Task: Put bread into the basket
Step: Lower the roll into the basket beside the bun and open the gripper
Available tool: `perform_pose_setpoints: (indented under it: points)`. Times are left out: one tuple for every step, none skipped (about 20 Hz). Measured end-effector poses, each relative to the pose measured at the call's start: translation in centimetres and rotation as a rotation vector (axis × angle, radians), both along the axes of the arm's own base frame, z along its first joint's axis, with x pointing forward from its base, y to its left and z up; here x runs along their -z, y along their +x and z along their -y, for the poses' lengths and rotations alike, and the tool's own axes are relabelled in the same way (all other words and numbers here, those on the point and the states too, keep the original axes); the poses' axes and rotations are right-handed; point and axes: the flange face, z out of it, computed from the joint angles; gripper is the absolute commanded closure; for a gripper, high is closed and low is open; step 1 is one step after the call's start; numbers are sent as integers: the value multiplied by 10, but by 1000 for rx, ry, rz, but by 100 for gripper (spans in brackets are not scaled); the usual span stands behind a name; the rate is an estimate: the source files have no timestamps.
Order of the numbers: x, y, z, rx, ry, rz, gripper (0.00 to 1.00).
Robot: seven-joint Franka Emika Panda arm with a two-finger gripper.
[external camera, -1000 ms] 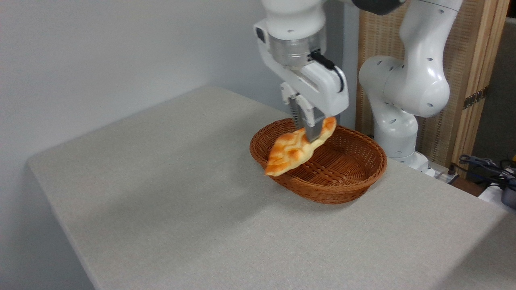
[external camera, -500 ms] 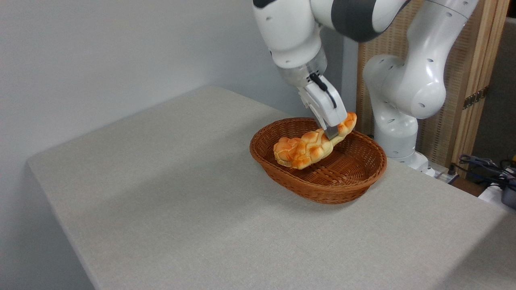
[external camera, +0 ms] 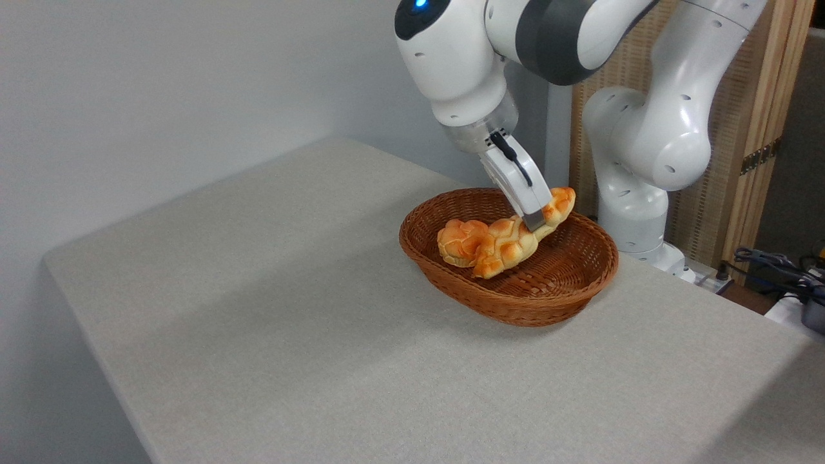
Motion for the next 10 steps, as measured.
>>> perform_pose_setpoints:
  points:
    - [1, 0, -4, -12, -4, -3, 0]
    - [2, 0, -7, -22, -7, -4, 0]
    - [3, 1, -12, -44, -7, -8, 0]
    - [3, 1, -15, -67, -4, -11, 0]
    - [4, 1, -17, -92, 3, -12, 0]
    - [3, 1, -16, -113, 9, -12, 0]
    - [3, 2, -15, -129, 10, -8, 0]
    - [3, 3, -15, -136, 10, -6, 0]
    - [3, 3, -14, -149, 11, -3, 0]
    - [3, 3, -14, -155, 12, -1, 0]
